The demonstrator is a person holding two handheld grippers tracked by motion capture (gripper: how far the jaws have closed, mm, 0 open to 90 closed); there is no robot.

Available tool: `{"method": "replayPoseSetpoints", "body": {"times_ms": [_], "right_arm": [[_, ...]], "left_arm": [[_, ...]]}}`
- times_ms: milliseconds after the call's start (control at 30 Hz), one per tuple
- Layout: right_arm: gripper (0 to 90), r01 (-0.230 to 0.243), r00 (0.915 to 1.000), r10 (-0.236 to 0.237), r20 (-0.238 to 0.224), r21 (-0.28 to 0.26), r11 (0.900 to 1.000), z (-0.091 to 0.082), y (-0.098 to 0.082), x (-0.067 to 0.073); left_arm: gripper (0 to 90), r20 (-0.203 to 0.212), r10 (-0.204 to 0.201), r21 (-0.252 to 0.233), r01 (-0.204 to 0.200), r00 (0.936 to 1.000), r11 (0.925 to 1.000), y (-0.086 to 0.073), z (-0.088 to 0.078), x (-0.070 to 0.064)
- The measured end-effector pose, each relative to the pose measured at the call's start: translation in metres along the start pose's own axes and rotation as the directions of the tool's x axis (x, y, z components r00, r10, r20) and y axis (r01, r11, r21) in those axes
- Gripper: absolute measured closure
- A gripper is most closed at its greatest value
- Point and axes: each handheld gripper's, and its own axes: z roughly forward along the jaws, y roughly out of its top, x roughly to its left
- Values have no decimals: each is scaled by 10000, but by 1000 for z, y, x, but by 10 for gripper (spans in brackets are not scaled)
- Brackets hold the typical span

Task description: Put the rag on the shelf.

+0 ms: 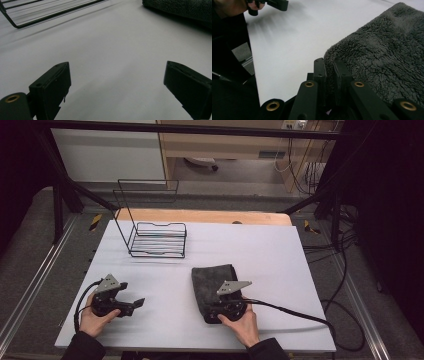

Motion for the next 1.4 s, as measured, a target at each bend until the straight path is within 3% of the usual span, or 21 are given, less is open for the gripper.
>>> {"method": "replayPoseSetpoints", "body": {"times_ms": [333, 467, 567, 733, 833, 967, 1033, 1167, 1233, 1267, 1400], "right_arm": [[813, 119, 9997, -114, -201, 268, 9996, 16, -3, 6], [725, -50, 9993, 62, -361, 313, 9995, 18, -4, 5], [608, -147, 9988, 158, -468, 225, 9996, 15, -2, 5], [452, 126, 9996, -122, 262, -134, 9998, 2, 3, -1], [349, -69, 9974, 102, 715, -464, 9989, -9, 4, -12], [269, -378, 9868, 500, 1542, -809, 9960, -29, 0, -31], [268, -463, 9795, 617, 1918, -839, 9954, -39, -4, -41], [325, -805, 9633, 964, 2506, -727, 9941, -56, -16, -57], [369, -849, 9604, 985, 2606, -630, 9944, -59, -22, -61], [405, -885, 9599, 1002, 2617, -560, 9945, -59, -26, -62], [521, -814, 9674, 845, 2388, -228, 9964, -56, -33, -61]], "left_arm": [[64, 1, -76, 41, 76, 10000, 10000, 1, 0, -2], [58, 34, -32, 78, 32, 10000, 10000, 2, 1, -4], [56, -9, -83, 62, 83, 10000, 9999, 3, 0, -5], [60, -95, -214, -61, 213, 9997, 9998, 8, 0, -9], [64, -131, -262, -142, 260, 9996, 9996, 13, 0, -13], [71, -30, -352, -196, 352, 9994, 9992, 21, 2, -19], [87, -22, -386, -228, 385, 9993, 9990, 23, 2, -21], [116, 74, -354, -188, 356, 9993, 9992, 35, 9, -38], [130, 117, -326, -170, 328, 9994, 9993, 38, 11, -41], [139, 227, -373, -123, 376, 9990, 9992, 43, 17, -50], [147, 314, -167, 93, 164, 9994, 9998, 56, 29, -68]]}}
